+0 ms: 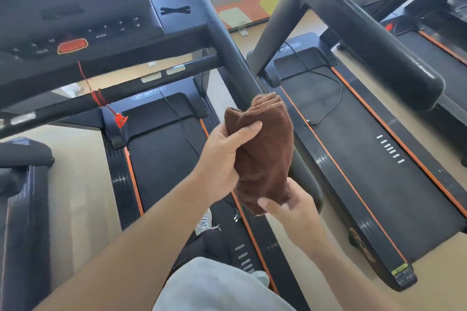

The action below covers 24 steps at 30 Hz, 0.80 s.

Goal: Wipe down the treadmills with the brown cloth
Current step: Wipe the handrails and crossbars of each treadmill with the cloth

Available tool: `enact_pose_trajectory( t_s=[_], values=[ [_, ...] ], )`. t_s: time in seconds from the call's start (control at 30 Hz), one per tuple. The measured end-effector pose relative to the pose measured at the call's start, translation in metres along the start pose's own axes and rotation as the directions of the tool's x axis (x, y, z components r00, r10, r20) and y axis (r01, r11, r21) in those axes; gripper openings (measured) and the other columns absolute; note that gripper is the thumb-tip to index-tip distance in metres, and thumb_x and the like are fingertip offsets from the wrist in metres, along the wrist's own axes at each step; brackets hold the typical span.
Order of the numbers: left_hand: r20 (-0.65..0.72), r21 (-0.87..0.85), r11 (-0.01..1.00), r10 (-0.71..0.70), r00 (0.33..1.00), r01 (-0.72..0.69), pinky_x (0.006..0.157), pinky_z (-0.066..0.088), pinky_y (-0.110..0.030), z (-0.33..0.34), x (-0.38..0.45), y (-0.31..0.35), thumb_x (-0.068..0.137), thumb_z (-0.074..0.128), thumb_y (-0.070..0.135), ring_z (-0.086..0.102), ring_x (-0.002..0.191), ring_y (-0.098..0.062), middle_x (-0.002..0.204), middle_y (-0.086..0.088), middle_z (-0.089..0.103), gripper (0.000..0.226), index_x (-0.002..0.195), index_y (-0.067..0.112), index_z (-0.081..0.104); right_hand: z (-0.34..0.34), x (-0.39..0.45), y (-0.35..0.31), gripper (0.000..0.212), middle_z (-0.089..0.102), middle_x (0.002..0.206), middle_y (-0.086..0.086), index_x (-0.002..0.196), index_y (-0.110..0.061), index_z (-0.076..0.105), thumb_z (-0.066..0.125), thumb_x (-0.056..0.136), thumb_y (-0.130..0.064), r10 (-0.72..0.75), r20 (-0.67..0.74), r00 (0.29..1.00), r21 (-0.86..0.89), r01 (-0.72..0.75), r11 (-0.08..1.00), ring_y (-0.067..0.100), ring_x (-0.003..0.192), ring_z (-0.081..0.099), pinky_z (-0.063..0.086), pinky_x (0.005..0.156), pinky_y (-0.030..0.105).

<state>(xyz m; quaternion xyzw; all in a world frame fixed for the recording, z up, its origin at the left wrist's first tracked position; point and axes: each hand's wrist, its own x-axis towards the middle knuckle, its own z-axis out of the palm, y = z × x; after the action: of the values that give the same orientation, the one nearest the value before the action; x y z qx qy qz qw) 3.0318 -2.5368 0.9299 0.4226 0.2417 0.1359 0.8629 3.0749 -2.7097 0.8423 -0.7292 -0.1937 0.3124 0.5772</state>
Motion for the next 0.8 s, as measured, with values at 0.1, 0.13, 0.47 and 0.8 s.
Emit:
enact_pose_trajectory(
  t_s=[0.1,0.13,0.47,0.8],
  values=[
    [-0.077,-0.019,0.999,0.035,0.996,-0.036,0.091,0.059,-0.036,-0.017,0.026,0.027,0.084,0.07,0.015,0.073,0.097,-0.022,0.107,-0.009,0.076,0.025,0.108,0.011,0.071,-0.003,0.027,-0.016,0.007,0.074,0.079,0.001,0.092,-0.009,0.069,0.074,0.09,-0.005,-0.001,-0.167,0.986,0.167,0.03,0.985,0.013,0.072,0.068,0.054,0.066,0.025],
    [-0.097,-0.028,0.998,0.047,0.994,-0.05,0.094,0.057,-0.037,-0.024,0.037,0.036,0.085,0.072,0.015,0.073,0.1,-0.023,0.109,-0.01,0.076,0.027,0.111,0.01,0.071,-0.006,0.039,-0.025,0.007,0.072,0.078,0.001,0.09,-0.013,0.069,0.074,0.092,-0.008,-0.028,-0.219,0.975,0.138,0.059,0.989,0.013,0.072,0.066,0.054,0.067,0.025],
    [-0.202,0.328,0.919,0.293,0.935,-0.217,0.096,0.059,-0.037,-0.091,0.199,0.135,0.08,0.083,0.024,0.068,0.115,-0.025,0.124,-0.008,0.068,0.058,0.128,0.011,0.054,-0.007,0.244,-0.134,0.023,0.071,0.104,-0.01,0.112,-0.025,0.07,0.077,0.091,-0.024,-0.356,-0.31,0.882,-0.496,0.17,0.852,0.012,0.102,0.064,0.048,0.09,0.023],
    [0.05,0.888,0.399,0.408,0.911,-0.227,0.114,0.036,-0.026,-0.174,0.317,0.216,0.097,0.062,0.011,0.051,0.133,-0.009,0.141,0.006,0.06,0.047,0.141,0.021,0.053,0.098,0.378,-0.129,0.087,0.023,0.166,-0.009,0.162,-0.04,0.003,0.037,0.092,-0.08,-0.055,-0.224,0.973,-0.838,-0.164,0.52,0.027,0.14,0.041,0.047,0.098,0.053]
  ],
)
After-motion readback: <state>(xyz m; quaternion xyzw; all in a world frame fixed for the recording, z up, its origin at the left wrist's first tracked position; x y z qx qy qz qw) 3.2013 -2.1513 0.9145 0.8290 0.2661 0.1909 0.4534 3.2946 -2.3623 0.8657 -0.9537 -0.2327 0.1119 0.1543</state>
